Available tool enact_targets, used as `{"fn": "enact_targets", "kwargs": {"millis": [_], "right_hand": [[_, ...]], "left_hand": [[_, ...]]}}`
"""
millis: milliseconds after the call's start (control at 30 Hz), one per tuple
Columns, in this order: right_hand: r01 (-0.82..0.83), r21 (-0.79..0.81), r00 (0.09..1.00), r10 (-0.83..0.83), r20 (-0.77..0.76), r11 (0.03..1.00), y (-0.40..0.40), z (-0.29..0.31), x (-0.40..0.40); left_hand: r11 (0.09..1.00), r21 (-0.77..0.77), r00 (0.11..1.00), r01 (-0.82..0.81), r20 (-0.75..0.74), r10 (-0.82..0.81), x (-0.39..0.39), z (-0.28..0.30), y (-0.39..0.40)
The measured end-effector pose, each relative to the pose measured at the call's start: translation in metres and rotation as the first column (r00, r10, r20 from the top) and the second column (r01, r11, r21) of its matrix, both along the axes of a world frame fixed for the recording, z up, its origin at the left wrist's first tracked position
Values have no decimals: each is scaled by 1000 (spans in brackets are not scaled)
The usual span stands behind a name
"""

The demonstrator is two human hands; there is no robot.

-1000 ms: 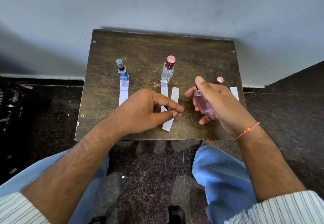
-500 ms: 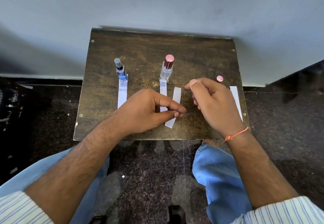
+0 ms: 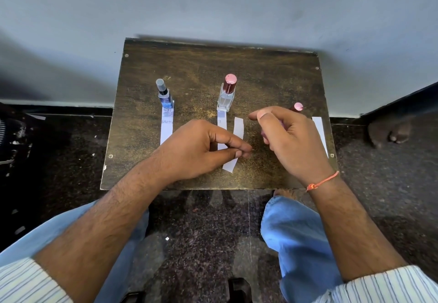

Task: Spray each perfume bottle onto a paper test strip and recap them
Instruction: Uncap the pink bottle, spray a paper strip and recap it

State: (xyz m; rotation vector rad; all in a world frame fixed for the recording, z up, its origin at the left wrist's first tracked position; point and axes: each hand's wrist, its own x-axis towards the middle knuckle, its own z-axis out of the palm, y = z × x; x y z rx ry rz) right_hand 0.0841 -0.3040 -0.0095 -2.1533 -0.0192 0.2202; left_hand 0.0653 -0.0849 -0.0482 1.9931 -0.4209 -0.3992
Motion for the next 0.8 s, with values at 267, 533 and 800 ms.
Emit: {"fn": "enact_targets", "kwargs": {"millis": [267,533,800], "right_hand": [[0,34,1000,0,-17,999,-1,-2,2],[-27,43,999,28,-34,999,-6,-3,2],[-33,128,992,48,-115,991,-5,-4,2]], "left_hand": [[1000,3,1000,-1,7,1,1,0,0],[1000,12,1000,-5,19,5,1,1,-1],[1000,-22,1000,4,12,-4,2,-1,0]]}}
